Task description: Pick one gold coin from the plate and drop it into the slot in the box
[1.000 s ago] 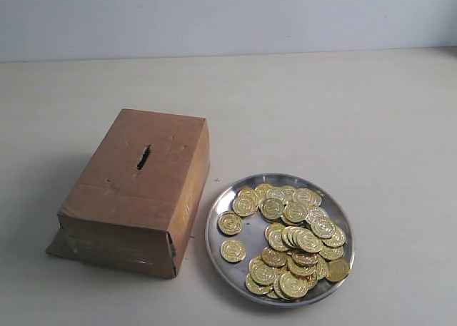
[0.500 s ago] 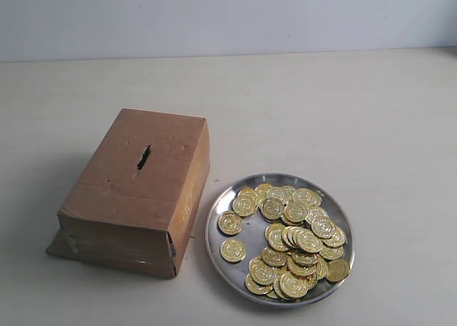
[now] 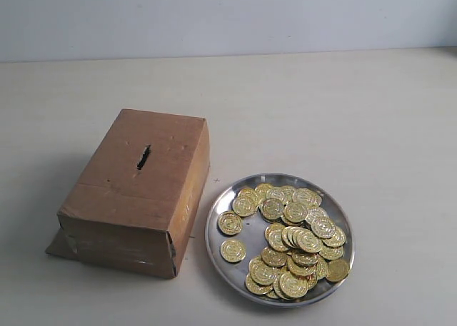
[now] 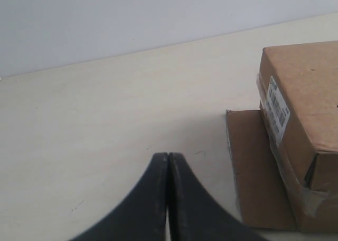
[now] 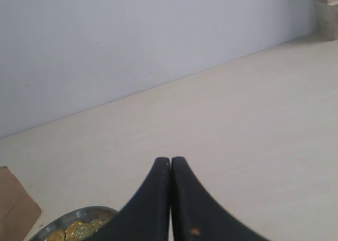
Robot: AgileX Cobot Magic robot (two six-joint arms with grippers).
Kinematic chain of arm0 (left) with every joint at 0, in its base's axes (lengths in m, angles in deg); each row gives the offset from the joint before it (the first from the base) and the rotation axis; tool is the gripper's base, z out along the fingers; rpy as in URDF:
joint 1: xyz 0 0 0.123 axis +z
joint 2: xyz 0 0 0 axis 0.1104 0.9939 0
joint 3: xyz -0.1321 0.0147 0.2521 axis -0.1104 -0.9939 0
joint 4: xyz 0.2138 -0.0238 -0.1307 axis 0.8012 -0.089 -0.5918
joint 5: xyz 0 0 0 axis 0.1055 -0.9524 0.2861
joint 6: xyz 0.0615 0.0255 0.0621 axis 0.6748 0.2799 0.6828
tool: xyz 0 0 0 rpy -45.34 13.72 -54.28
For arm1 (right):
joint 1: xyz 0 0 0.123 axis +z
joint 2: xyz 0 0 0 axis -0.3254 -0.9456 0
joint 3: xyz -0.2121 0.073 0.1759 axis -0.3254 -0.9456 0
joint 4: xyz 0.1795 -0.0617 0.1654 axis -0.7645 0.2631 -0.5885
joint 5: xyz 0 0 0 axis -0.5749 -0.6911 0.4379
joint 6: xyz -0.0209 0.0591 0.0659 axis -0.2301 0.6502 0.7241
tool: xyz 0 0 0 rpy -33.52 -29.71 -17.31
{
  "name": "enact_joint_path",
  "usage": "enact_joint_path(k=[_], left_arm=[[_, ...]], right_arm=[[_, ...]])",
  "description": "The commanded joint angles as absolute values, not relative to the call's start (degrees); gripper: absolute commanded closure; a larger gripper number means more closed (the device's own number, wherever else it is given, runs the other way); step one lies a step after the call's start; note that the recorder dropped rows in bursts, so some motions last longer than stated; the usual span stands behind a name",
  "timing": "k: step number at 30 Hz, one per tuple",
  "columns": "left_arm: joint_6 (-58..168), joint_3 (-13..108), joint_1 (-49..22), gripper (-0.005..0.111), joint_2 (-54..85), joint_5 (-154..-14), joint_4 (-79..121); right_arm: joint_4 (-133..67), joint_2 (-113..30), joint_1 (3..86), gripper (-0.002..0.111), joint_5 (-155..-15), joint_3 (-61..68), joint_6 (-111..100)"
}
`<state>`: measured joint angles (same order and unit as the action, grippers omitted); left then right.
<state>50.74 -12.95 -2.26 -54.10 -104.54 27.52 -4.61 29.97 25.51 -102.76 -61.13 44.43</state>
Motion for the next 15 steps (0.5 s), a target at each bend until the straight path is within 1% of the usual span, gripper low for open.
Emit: enact_joint_path(k=[1,5,9,15], left_arm=[[50.8,-13.1,-2.1,0.107,-54.4,-104.0,27.4],[50.8,-13.1,-2.1,0.107,-54.4,-104.0,27.4],[50.8,-13.1,-2.1,0.107,-54.4,-104.0,27.4],[50.8,-13.1,-2.1,0.107,-54.4,-104.0,27.4]], right_arm=[[-3.9,30.3,25.2,0.108,-102.9,-61.4,43.9],[-3.9,30.3,25.0,0.108,-103.2,-61.4,42.0],[-3.7,30.3,23.1,0.108,-103.6,-61.4,28.3],[-3.8,30.3,22.0,0.108,-103.8,-61.4,18.6]])
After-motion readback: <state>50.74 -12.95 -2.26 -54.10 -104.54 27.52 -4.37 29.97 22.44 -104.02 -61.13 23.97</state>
